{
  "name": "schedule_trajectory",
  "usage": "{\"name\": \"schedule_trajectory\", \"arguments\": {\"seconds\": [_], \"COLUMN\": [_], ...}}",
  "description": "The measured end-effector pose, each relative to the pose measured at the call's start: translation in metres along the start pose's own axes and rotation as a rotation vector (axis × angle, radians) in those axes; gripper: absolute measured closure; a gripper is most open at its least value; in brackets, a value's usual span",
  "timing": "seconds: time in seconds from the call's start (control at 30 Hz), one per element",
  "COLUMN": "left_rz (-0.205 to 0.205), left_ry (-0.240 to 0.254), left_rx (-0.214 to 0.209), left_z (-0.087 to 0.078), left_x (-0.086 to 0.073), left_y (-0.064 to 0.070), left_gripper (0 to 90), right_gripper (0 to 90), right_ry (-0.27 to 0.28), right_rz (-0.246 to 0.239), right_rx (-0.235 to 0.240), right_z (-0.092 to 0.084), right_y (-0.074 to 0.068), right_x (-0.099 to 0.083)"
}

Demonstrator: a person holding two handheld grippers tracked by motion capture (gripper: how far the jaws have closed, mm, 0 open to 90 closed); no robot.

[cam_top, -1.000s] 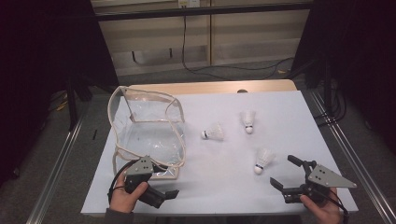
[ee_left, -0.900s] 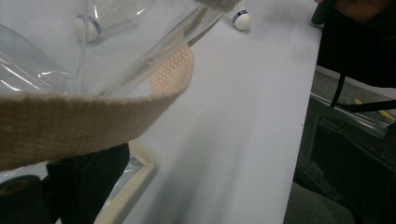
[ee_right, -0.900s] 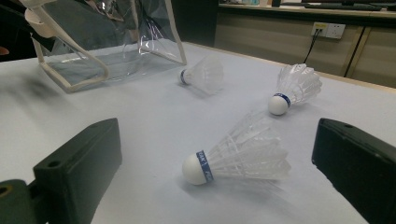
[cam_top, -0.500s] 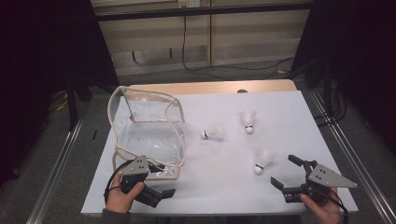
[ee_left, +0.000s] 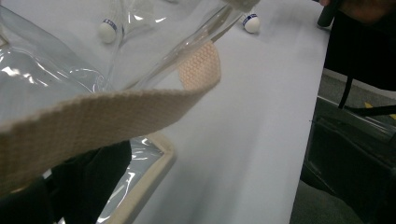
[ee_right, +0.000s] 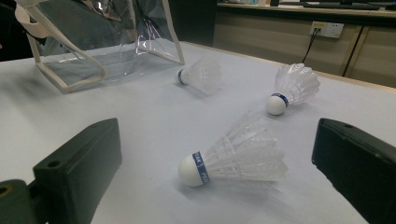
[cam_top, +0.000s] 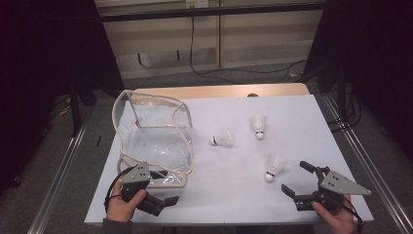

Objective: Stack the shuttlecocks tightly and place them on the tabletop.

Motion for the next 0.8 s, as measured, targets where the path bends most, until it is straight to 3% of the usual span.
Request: {"name": "schedule_trajectory", "arguments": {"seconds": [0.37,0.47,0.8], "left_rz": [-0.007,-0.004,-0.01], "left_ry": [-0.003,-0.004,0.005], "left_rx": [0.006,0.012,0.018], "left_z": [-0.0017,-0.0032,-0.0078], "left_x": [-0.0034,-0.004,-0.0043], "left_y": [-0.006,-0.0072,-0.0078], "left_gripper": [6.0,6.1,5.8], "right_gripper": [1.2,1.1,1.0], "right_ry": [-0.007,-0.013,-0.011], "right_rz": [-0.003,-0.025,-0.004], "right_rx": [-0.003,-0.008,-0.01], "right_z": [0.0009,0.0015,0.0048], "right_y": [-0.0002,-0.0012,0.0037], "right_x": [0.0002,0.0006,0.0028]}}
Point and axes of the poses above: each handheld gripper's, and its own axes: z roughly forward along the jaws, x roughly out of its top, y roughly to its right, the point moved 4 cm from there along z, roughly forward along the jaws, and after that the axes turned 12 degrees about -y, right-handed, at the moved point
